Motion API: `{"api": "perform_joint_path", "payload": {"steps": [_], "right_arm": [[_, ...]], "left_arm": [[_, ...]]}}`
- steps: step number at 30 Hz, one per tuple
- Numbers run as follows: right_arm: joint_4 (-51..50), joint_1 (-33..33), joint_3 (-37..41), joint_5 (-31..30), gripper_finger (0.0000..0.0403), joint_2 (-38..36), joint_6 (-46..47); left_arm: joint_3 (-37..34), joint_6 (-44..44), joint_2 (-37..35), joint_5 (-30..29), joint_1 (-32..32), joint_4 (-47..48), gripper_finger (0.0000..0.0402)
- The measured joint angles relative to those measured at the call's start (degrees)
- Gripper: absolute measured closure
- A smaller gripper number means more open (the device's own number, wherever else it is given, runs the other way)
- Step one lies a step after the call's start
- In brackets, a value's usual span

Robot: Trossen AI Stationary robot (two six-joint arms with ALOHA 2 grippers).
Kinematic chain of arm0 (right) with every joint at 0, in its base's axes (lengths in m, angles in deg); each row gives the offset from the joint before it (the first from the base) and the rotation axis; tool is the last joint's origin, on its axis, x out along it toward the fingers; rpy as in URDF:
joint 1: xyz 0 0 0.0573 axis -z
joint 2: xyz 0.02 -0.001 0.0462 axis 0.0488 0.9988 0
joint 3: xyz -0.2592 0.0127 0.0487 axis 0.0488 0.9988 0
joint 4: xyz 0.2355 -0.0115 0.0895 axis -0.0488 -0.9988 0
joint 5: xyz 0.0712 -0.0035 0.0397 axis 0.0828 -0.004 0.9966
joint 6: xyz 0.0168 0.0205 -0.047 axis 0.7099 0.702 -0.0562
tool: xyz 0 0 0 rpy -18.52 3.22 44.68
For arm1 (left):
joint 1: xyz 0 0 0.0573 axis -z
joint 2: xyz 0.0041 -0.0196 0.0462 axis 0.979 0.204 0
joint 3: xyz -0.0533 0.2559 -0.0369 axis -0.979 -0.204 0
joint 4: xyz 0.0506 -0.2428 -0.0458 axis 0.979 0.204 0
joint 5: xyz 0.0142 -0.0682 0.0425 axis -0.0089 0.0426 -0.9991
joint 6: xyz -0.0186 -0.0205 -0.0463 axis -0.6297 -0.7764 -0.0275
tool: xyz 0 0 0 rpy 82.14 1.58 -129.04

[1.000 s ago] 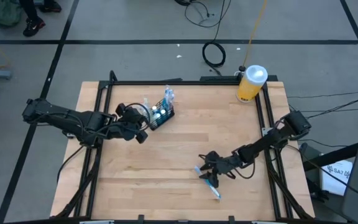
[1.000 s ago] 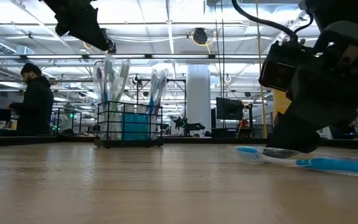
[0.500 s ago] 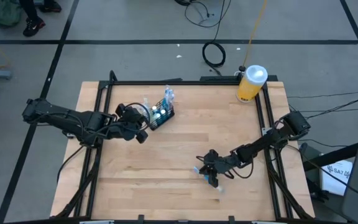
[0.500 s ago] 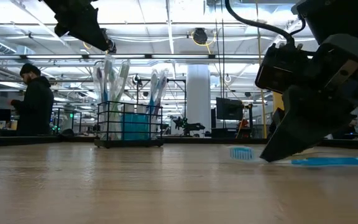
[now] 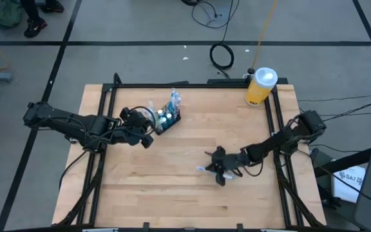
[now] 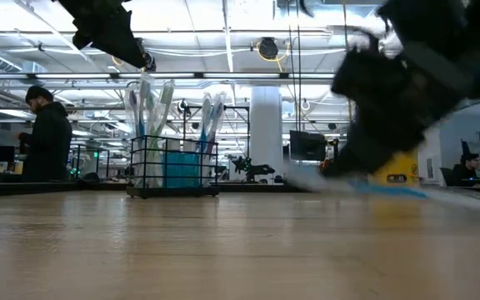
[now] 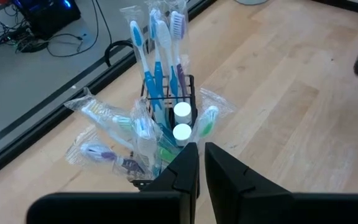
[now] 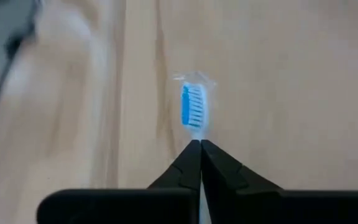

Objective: Pick & Place toothbrushing station
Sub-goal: Put the blue toothbrush into the black wire organizer

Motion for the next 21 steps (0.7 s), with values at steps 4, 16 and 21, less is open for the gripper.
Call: {"api": "perform_joint_path", "payload": {"steps": [4,16,21], "right_arm": [[2.5,3.1,-1.6,-6.9,0.0403,-6.4,-10.7],[48.6,14.7,-6.2,-0.5,0.0403,-11.4,-52.4],[47.7,21.1,-10.7,6.5,0.0403,-9.7,-46.3]], "left_arm": [[0.0,0.1,0.0,-0.3,0.0,0.0,0.0364],[0.0,1.8,0.0,-0.6,0.0,-0.5,0.0364],[0.0,3.1,0.0,-0.7,0.0,-0.7,0.0364]]}}
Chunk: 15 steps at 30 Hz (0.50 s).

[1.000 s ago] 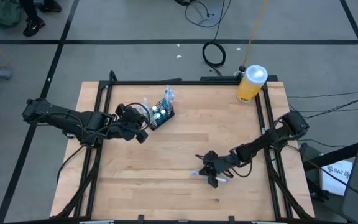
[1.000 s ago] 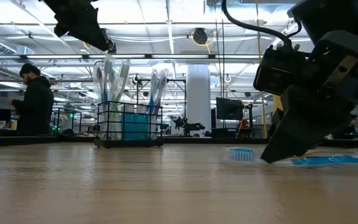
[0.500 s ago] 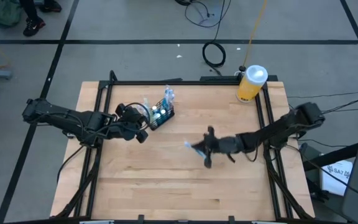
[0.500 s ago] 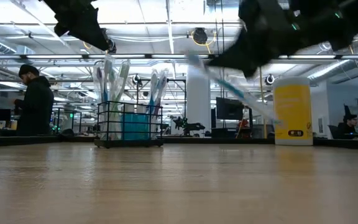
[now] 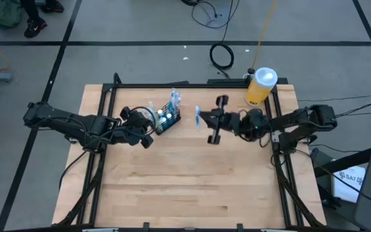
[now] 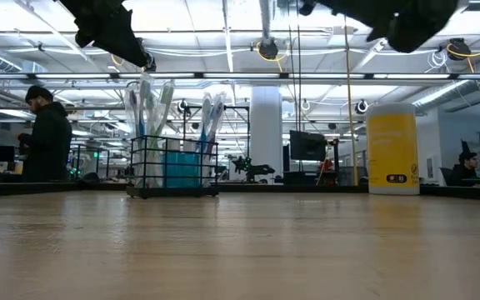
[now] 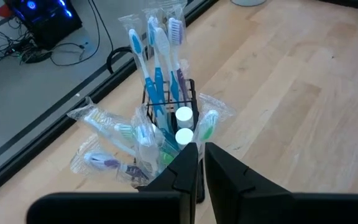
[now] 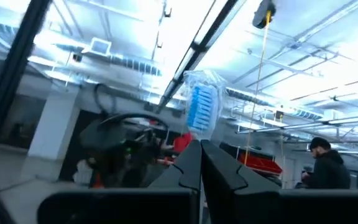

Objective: Pick & Place toothbrushing station
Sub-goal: Put the blue toothbrush into the black wire organizer

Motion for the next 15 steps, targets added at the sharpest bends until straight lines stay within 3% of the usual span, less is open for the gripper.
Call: {"api": "perform_joint_path", "payload": {"steps": [8,15], "right_arm": [[-0.7,5.6,-4.8,0.0,0.0403,10.0,5.8],[6.3,7.7,-13.1,-0.3,0.0403,22.7,10.0]], "left_arm": [[0.0,1.3,0.0,-0.6,0.0,-0.2,0.0364],[0.0,1.7,0.0,-0.9,0.0,-0.2,0.0364]]}}
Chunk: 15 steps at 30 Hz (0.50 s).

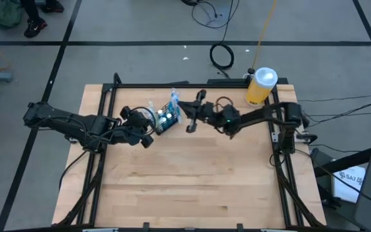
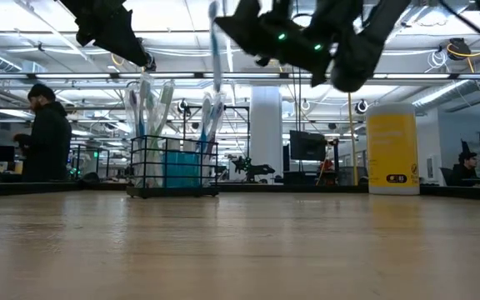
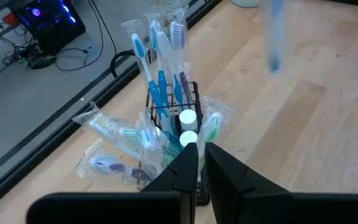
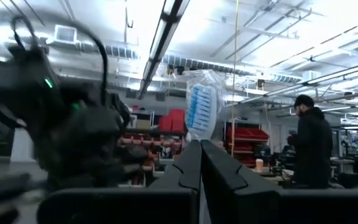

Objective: Pick & Place toothbrushing station
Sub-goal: Put the blue toothbrush into the black wire organizer

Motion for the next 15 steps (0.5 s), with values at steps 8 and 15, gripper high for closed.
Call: {"api": "perform_joint_path", "payload": {"steps": [8,15], "right_arm": [[-0.2,1.5,-10.6,-6.7,0.0403,11.0,-8.4],[-0.7,3.5,-13.1,-9.1,0.0403,15.5,-13.5]], "left_arm": [[0.0,0.0,0.0,0.0,0.0,0.0,0.0364],[0.0,1.0,0.0,0.0,0.0,0.1,0.0364]]}}
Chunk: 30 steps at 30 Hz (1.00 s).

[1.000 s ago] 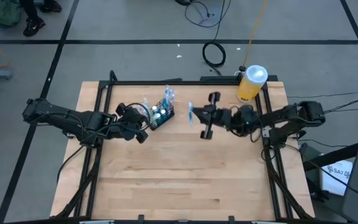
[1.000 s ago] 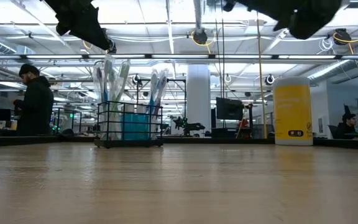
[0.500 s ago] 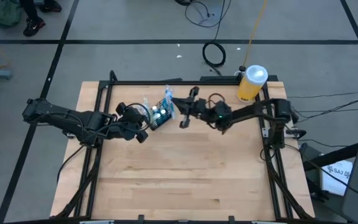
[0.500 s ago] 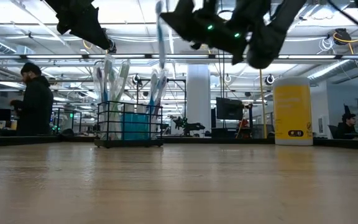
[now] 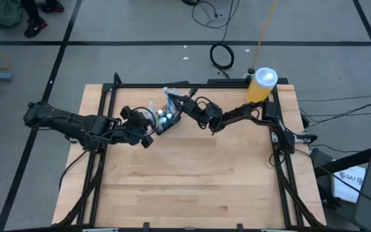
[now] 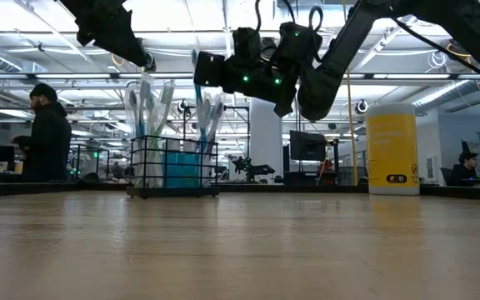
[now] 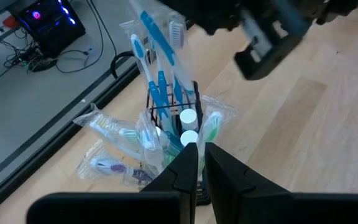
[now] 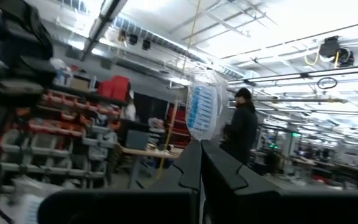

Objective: Pick & Place toothbrushing station
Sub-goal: Put the blue toothbrush into the black wire organizer

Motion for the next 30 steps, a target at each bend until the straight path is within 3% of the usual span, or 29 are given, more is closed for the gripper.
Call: {"api": "perform_joint_path", "payload": {"steps": [11,15,21,30], "right_arm": [[-3.8,1.9,0.0,0.0,0.0403,1.2,-4.3],[-3.8,1.7,0.0,-0.6,0.0403,1.2,-10.4],[-3.8,0.9,0.0,-5.8,0.0403,1.2,-14.3],[-11.8,-2.3,0.0,-12.9,0.0403,1.1,-16.2]], "left_arm": [[0.0,0.0,0.0,0.0,0.0,0.0,0.0364],[0.0,0.0,0.0,0.0,0.0,0.0,0.0364],[0.0,0.1,0.0,0.0,0.0,0.0,0.0364],[0.0,0.0,0.0,0.1,0.0,0.1,0.0364]]}}
